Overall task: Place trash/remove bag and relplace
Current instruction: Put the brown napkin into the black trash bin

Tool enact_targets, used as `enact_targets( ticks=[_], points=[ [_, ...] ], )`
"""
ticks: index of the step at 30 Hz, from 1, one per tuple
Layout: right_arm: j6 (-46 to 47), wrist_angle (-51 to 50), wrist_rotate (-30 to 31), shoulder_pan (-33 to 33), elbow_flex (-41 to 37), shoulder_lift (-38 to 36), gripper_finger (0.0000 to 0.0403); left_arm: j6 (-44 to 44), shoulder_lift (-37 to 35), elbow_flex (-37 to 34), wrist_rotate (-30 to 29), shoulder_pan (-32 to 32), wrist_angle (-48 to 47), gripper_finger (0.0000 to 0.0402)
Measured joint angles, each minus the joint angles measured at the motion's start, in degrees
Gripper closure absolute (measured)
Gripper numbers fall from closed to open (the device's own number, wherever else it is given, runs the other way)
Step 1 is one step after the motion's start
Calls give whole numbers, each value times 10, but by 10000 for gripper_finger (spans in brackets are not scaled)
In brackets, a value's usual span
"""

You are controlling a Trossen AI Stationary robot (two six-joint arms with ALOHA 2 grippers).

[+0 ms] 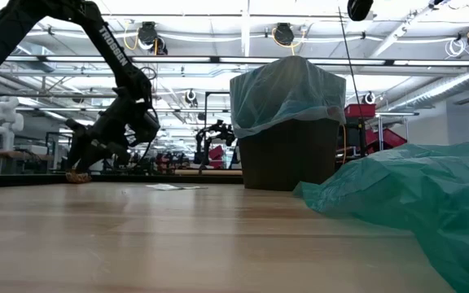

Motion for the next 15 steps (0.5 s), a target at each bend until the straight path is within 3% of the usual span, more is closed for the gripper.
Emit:
enact_targets(
  ticks=[15],
  points=[
    [-2,0,11,0,0,0,319,45,0,-6,-11,-26,-5,265]
  ],
)
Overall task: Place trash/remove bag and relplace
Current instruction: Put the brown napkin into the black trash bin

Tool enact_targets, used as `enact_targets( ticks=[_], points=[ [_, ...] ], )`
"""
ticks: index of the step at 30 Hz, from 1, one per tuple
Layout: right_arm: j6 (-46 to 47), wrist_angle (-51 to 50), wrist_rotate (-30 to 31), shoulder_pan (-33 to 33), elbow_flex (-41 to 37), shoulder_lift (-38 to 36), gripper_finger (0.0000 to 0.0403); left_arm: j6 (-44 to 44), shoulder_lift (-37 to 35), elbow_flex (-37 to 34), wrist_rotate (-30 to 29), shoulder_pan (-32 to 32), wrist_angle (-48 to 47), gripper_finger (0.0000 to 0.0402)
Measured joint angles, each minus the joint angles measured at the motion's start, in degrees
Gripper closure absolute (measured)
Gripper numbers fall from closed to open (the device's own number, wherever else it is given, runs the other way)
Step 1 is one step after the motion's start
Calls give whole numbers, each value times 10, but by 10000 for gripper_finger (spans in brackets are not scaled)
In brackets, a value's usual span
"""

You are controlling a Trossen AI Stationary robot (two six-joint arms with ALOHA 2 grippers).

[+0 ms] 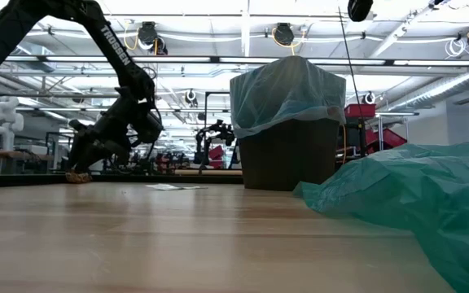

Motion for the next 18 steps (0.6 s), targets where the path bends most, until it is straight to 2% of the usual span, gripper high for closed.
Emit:
enact_targets(
  ticks=[8,15,18],
  points=[
    [0,0,2,0,0,0,319,11,0,-16,-17,-4,14,265],
    [2,0,2,0,0,0,319,16,0,-52,-35,-4,72,266],
    [8,0,2,0,0,0,319,22,1,-59,-41,-4,79,285]
  ],
)
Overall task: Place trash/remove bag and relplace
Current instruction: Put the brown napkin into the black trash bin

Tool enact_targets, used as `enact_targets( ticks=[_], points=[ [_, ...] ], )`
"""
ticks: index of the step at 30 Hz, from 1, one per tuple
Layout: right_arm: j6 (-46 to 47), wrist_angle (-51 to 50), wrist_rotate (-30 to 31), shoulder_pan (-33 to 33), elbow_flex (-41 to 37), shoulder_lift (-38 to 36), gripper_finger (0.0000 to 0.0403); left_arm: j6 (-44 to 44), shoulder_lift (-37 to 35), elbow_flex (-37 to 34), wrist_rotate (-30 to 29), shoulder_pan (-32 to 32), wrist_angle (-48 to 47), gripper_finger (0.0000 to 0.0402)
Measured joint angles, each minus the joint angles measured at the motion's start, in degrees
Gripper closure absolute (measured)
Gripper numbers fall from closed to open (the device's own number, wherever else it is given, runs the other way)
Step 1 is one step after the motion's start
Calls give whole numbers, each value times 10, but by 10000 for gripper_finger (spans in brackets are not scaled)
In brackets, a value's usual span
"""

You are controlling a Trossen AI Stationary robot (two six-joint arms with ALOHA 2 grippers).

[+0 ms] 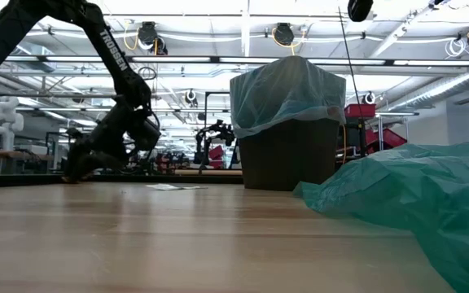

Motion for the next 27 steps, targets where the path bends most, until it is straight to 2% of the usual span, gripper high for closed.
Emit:
enact_targets(
  ticks=[4,5,15,22,27],
  points=[
    [5,0,5,0,0,0,319,22,-2,0,0,0,-1,375],
    [5,0,9,0,0,0,319,23,-4,0,1,0,-1,387],
    [2,4,13,0,0,0,319,23,-47,5,37,-12,-39,400],
    [-11,5,12,0,0,0,319,-16,-140,25,89,-50,-78,401],
    [-26,5,12,0,0,0,319,-93,-230,67,142,-97,-79,401]
  ],
)
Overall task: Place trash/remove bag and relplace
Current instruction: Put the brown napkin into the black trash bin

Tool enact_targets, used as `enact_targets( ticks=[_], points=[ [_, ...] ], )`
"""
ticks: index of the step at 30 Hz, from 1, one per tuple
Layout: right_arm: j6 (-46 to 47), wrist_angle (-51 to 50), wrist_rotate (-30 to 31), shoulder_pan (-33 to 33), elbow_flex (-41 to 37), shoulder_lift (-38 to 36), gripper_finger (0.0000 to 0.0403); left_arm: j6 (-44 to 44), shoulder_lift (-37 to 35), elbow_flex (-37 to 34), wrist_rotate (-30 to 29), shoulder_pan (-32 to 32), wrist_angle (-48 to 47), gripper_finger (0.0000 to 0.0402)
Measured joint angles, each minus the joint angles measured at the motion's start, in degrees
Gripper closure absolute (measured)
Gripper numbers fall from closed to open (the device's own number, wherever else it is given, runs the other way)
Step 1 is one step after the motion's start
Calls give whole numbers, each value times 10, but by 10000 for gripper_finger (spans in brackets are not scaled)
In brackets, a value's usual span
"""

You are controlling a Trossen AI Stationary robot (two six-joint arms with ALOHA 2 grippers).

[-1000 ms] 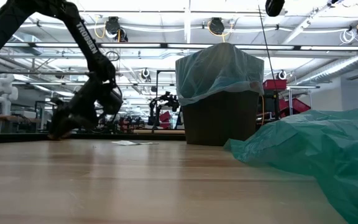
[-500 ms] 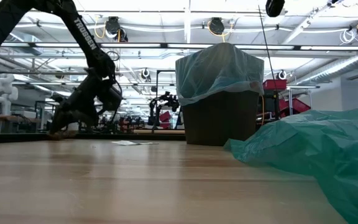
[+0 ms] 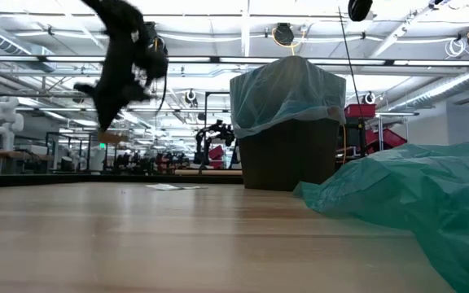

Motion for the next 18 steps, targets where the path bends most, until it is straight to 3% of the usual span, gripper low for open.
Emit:
enact_targets(
  ticks=[4,9,15,18],
  points=[
    [-13,0,0,0,0,0,319,-85,-65,48,40,-62,43,401],
    [-24,5,0,0,0,0,319,-168,-117,106,69,-160,211,401],
    [-33,15,1,0,0,0,319,-185,-104,162,94,-246,471,401],
    [-38,17,1,0,0,0,319,-185,-71,186,115,-272,525,401]
  ],
)
